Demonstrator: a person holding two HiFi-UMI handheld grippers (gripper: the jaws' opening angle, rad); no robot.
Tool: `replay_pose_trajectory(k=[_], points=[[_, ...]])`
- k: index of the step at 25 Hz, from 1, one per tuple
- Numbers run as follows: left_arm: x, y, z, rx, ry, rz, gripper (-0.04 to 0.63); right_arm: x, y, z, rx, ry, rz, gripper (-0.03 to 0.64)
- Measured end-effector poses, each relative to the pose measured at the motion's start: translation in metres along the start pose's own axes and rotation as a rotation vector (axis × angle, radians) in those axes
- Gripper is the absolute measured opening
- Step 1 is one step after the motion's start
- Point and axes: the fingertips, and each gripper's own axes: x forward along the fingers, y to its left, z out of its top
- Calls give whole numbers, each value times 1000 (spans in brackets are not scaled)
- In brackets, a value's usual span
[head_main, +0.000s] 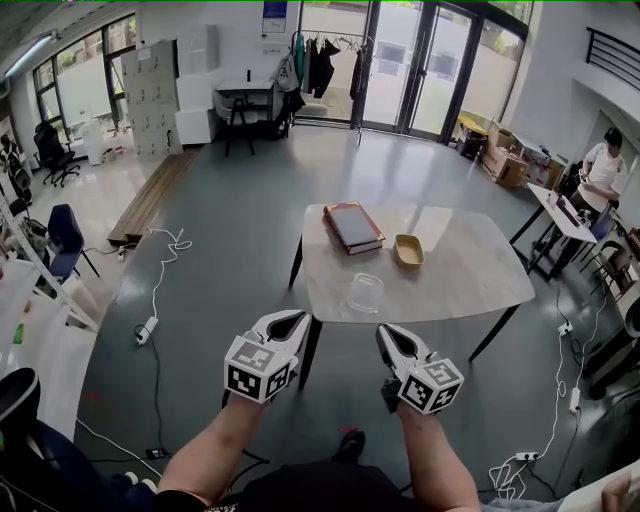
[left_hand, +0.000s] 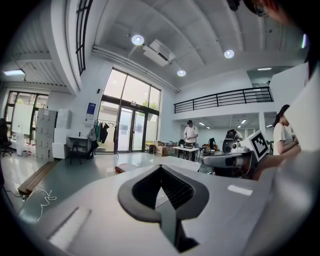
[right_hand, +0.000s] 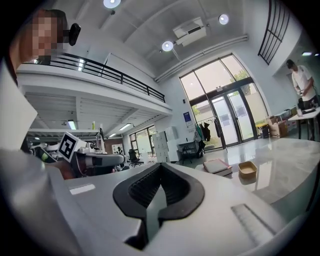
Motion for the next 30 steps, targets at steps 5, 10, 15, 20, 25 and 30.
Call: replay_pose_trajectory(k=[5,10,15,20,25,30], points=[[40,4,14,4,1,16,2,17,-31,8,4,16,27,14],[89,-1,22,2,17,22,2,24,-70,15,15,36,50,14],[135,-9,23,-7,28,34,2,23,-116,20,22,44,59,14],[174,-24,24,13,57,39,2,7,-160,26,59,37,49,14],[200,-38,24,12,70,40,2,-5,-191,26,89,33,38,14],[226,-36,10,-2,108,26,2,3,-211,14,117,63,36,14]])
